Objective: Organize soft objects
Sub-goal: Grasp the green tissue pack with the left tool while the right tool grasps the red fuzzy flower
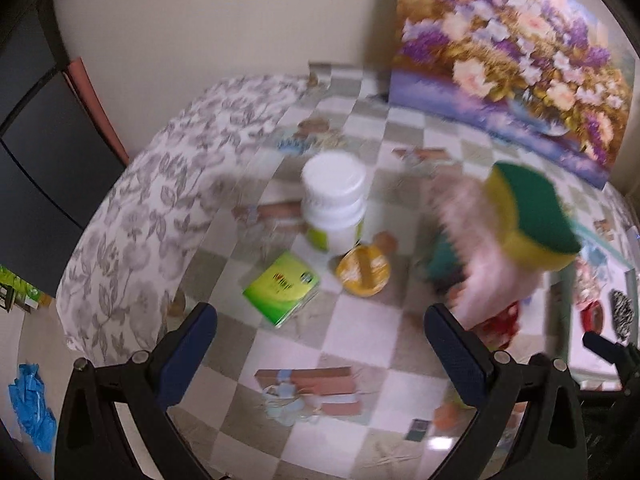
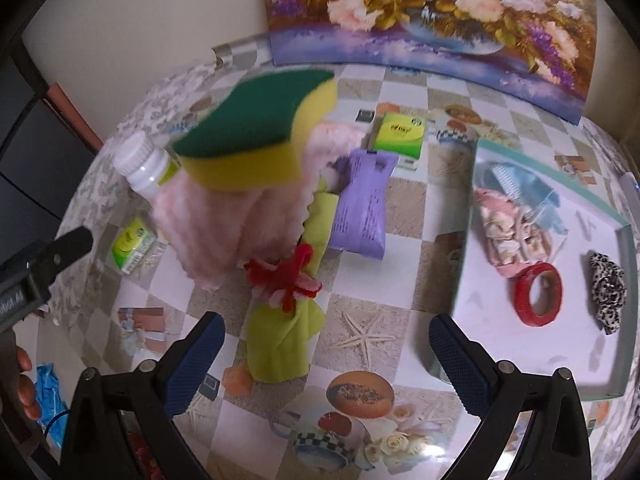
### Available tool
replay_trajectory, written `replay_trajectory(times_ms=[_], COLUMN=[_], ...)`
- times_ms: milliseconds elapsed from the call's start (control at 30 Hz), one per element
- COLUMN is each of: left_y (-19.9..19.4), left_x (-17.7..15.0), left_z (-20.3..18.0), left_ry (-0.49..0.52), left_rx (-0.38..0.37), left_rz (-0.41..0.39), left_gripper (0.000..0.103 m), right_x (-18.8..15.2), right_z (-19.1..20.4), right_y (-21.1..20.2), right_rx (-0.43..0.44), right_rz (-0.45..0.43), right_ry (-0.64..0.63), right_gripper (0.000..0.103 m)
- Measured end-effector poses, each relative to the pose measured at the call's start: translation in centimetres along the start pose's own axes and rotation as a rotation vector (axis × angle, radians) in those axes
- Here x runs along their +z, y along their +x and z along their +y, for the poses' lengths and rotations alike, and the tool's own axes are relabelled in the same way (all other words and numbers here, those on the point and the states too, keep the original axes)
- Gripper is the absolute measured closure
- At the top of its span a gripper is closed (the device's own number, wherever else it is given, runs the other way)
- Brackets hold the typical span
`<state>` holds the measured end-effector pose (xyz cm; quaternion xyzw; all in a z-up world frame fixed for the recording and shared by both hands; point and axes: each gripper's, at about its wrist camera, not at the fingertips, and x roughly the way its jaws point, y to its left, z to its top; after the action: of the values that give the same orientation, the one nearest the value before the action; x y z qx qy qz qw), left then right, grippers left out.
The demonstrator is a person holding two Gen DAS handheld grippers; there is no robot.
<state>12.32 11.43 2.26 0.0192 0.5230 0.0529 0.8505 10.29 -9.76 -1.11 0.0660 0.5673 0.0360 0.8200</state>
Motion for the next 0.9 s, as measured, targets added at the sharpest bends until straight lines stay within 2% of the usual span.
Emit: replay_trajectory(times_ms=[200,333,400,533,900], left_y=[4.0,6.6,8.0,10.5,13.0], left_x=[0.1,0.6,0.6,0.6,1.6], left_z=[2.4,4.2,4.8,5.6,6.0], left_ry=[0.029,0.035,0.045,0.044,0.111], left_rx=[0.034,0.000,0.006,-0.035,-0.070], left_rz=[0.050,0.077,0.098,0.140,0.145], left_gripper=[0.000,0.000,0.000,0.000,0.000], right_x=[0.2,0.4,0.5,0.6,0.9], right_z=[0.0,0.1,0.2,0.6,2.1], right_y=[2.8,3.6,4.0,4.4,5.9], right_rx=[0.010,0.017,0.005,-0.017,-0.012], right_rz=[0.027,0.021,0.014,-0.002,-0.006], right_ry=[0.027,0.042,0.040,0.018,-0.035], right_gripper=[0.000,0.000,0.000,0.001,0.017])
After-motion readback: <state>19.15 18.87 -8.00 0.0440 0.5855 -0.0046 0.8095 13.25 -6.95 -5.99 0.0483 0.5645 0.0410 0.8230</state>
